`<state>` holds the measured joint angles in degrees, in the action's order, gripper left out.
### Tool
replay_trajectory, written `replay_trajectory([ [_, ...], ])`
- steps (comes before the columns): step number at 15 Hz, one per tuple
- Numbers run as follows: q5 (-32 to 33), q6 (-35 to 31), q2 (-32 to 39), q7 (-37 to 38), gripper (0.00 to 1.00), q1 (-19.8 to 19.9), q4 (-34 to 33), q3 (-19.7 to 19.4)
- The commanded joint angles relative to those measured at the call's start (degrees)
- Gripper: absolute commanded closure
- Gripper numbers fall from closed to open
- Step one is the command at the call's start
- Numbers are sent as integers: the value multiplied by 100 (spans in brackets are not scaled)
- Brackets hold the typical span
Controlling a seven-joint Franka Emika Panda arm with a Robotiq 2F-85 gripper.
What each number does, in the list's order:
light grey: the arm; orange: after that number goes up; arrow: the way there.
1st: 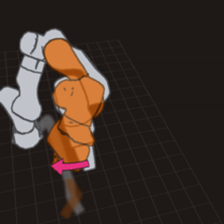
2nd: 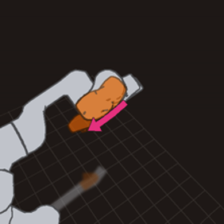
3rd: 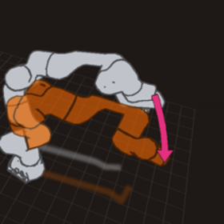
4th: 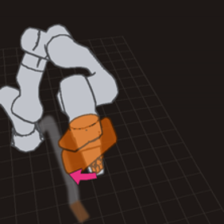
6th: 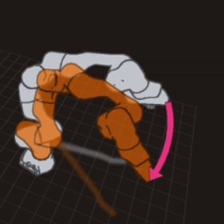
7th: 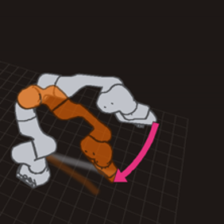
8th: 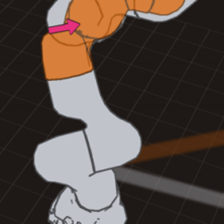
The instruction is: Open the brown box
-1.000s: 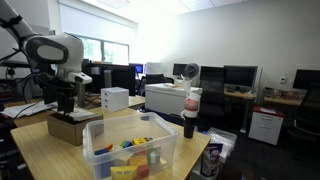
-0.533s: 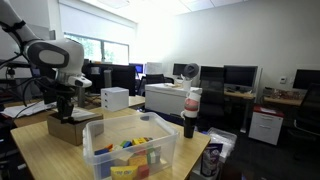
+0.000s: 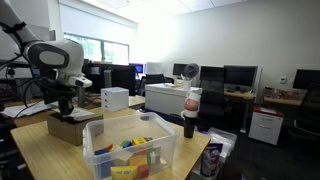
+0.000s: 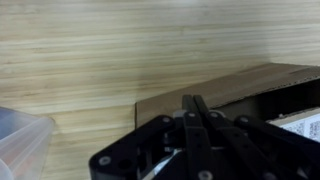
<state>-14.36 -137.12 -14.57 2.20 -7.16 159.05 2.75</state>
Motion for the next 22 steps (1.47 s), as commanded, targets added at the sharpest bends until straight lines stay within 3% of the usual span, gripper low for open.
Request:
replay_trajectory([
  [1, -194, -391, 78, -271, 100, -67, -4, -4],
  [12, -709, -1619, 457, -336, 100, -387, -6, 16],
  [22, -1161, -1677, 476, -664, 100, -536, -10, 7],
])
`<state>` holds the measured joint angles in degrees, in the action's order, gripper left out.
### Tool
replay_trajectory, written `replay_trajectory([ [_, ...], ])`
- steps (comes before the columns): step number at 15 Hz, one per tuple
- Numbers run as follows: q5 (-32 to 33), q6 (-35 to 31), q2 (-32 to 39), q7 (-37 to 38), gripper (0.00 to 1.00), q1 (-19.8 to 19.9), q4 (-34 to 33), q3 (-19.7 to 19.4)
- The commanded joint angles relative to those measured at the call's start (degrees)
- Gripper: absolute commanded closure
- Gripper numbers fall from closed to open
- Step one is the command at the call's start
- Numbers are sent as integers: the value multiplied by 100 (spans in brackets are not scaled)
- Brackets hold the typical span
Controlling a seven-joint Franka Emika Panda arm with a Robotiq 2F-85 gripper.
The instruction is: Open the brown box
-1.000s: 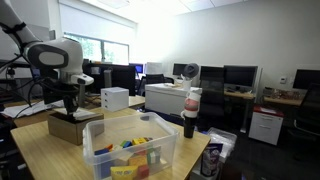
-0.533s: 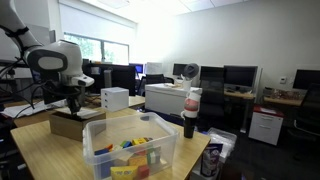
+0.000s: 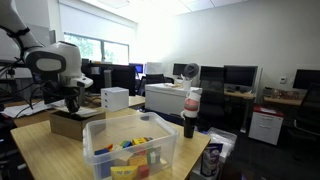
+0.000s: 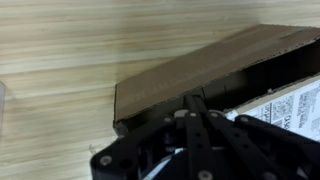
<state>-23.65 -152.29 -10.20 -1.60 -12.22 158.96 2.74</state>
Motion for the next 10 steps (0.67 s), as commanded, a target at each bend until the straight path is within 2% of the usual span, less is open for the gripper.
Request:
replay_trajectory([
  [1, -285, -212, 50, -353, 100, -49, -4, 0],
  [6, -550, -534, 66, -547, 100, -142, -5, 16],
  [10, -465, -885, -28, -505, 100, -206, -12, 48],
])
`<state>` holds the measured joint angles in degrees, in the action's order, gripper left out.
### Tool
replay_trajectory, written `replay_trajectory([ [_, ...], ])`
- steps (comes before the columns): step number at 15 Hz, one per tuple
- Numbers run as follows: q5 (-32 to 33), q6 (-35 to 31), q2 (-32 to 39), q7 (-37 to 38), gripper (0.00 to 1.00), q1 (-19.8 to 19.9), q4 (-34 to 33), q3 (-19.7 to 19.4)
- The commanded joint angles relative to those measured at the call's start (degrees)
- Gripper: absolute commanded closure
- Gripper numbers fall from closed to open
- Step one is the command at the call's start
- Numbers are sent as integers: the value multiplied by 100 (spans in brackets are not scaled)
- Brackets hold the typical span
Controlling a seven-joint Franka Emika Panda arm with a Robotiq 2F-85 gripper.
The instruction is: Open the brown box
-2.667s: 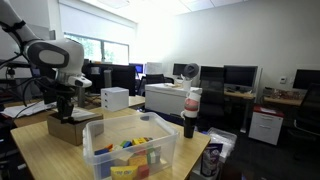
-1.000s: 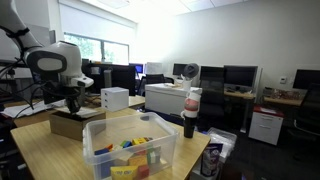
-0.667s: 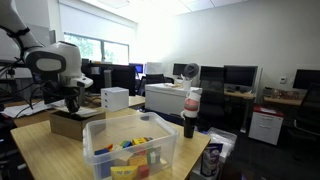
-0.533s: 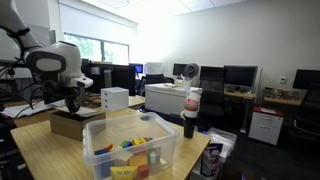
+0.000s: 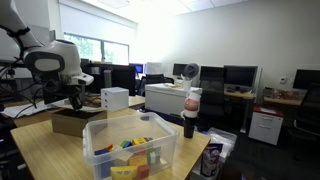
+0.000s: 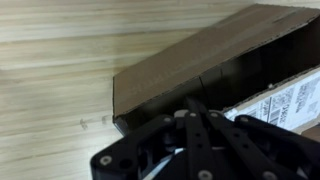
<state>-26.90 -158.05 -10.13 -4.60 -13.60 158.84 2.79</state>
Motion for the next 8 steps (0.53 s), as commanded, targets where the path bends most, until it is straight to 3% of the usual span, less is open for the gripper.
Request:
replay_trajectory([
  [1, -164, -388, -114, -223, 100, -106, 67, 40],
  [8, -86, -622, -324, -188, 100, -288, 111, 11],
])
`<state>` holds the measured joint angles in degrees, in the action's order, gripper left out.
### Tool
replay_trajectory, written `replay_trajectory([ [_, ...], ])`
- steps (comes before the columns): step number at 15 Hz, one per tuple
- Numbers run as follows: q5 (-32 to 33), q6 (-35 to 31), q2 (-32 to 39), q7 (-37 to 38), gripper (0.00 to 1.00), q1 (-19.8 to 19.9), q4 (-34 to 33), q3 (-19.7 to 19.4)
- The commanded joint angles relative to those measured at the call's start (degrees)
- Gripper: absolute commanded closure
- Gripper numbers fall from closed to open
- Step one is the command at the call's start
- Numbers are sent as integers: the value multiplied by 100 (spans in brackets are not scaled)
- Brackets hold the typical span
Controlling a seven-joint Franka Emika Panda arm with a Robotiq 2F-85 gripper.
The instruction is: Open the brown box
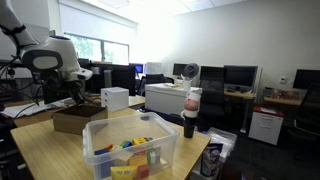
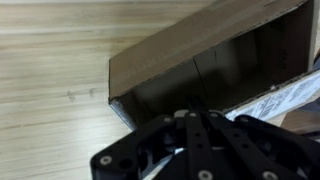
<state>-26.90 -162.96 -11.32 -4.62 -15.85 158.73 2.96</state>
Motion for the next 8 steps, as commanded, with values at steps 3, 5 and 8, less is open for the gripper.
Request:
replay_trajectory([
  [3, 85, -37, -377, -139, 100, -48, 124, 6],
  [5, 171, 10, -489, -121, 100, -41, 122, 1],
  [8, 307, 72, -644, -120, 100, -48, 120, -14],
])
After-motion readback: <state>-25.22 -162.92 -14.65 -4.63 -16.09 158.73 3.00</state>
